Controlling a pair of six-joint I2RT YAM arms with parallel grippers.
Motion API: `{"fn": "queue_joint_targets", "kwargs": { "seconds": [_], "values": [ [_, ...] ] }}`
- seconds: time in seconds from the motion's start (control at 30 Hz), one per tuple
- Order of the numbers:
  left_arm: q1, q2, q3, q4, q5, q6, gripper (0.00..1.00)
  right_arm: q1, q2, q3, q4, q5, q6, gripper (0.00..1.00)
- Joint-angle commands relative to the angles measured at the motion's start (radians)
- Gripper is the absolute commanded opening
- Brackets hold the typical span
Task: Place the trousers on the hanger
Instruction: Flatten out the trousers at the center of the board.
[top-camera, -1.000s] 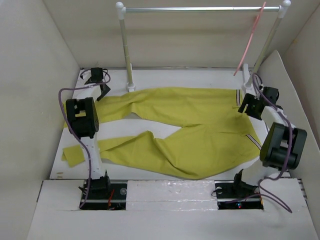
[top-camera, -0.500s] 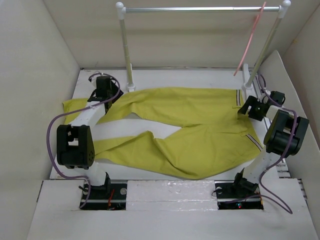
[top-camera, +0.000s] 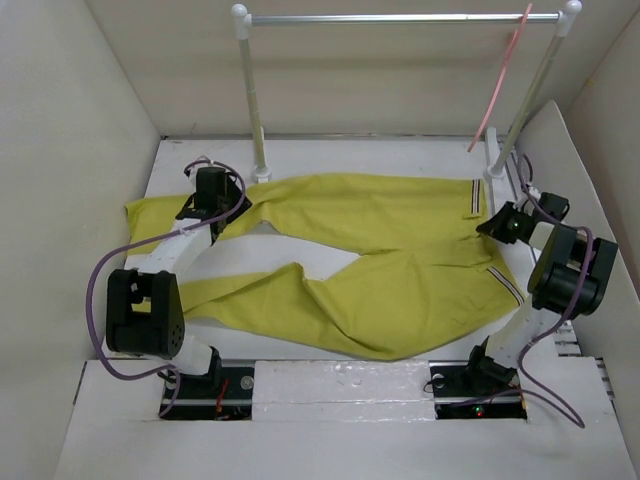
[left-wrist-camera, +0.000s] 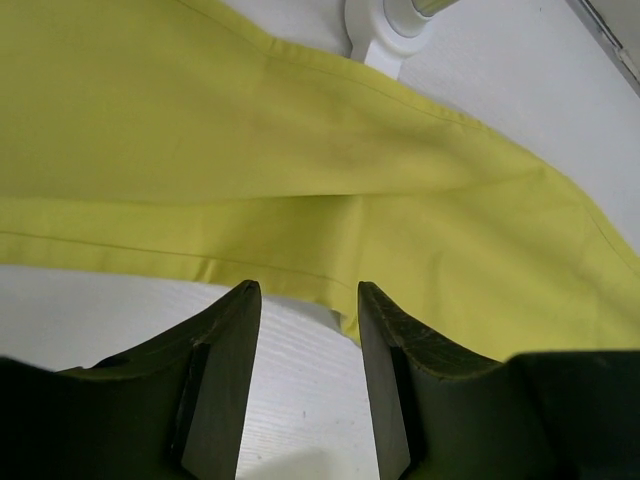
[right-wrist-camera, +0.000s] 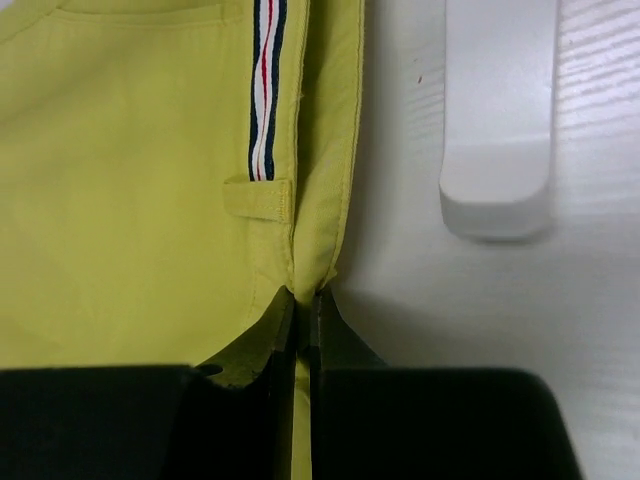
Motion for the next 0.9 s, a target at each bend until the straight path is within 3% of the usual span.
{"fn": "queue_joint_targets", "kwargs": {
  "seconds": [0.0, 0.17, 0.37, 0.47, 0.5, 0.57, 0.67, 0.7, 0.73, 0.77, 0.8, 0.87],
  "values": [
    [-0.011, -0.048, -0.025, -0.011, 0.021, 0.026, 0.40, -0.027, -0.145, -0.010, 0.015, 0.030, 0.032, 0.00],
    [-0.051, -0.062, -0.039, -0.034, 0.011, 0.044, 0.41, -0.096, -0.251, 0.079, -0.135, 0.216, 0.021, 0.00],
    [-0.051, -0.047, -0.058, -0.063, -0.039, 0.076, 0.43, -0.187, -0.193, 0.208, -0.261, 0.319, 0.011, 0.00],
    [-0.051, -0.027, -0.062, -0.094, -0.117, 0.085, 0.43, -0.198, -0.133, 0.279, -0.315, 0.332, -0.009, 0.34],
    [-0.042, -0.007, -0.058, -0.106, -0.124, 0.066, 0.45, -0.169, -0.124, 0.308, -0.339, 0.340, -0.015, 0.61],
    [-0.001, 0.017, -0.048, -0.123, -0.093, 0.047, 0.47, -0.141, -0.133, 0.325, -0.367, 0.351, -0.035, 0.70],
    [-0.001, 0.056, -0.021, -0.131, -0.127, 0.042, 0.51, -0.078, -0.233, 0.262, -0.350, 0.337, -0.028, 0.71],
    [0.008, 0.091, -0.010, -0.137, -0.146, 0.041, 0.52, -0.054, -0.272, 0.232, -0.324, 0.337, -0.022, 0.68],
    [0.031, 0.135, 0.046, -0.205, -0.185, 0.018, 0.52, 0.070, -0.394, 0.084, -0.286, 0.314, -0.003, 0.61],
    [0.031, 0.136, 0.065, -0.206, -0.185, 0.009, 0.52, 0.071, -0.438, 0.082, -0.286, 0.311, -0.003, 0.60],
    [0.041, 0.134, 0.077, -0.216, -0.173, 0.004, 0.51, 0.110, -0.476, 0.046, -0.281, 0.300, 0.003, 0.40],
    [0.041, 0.095, 0.070, -0.229, -0.156, 0.001, 0.49, 0.260, -0.553, -0.079, -0.232, 0.227, 0.020, 0.12]
  ]
}}
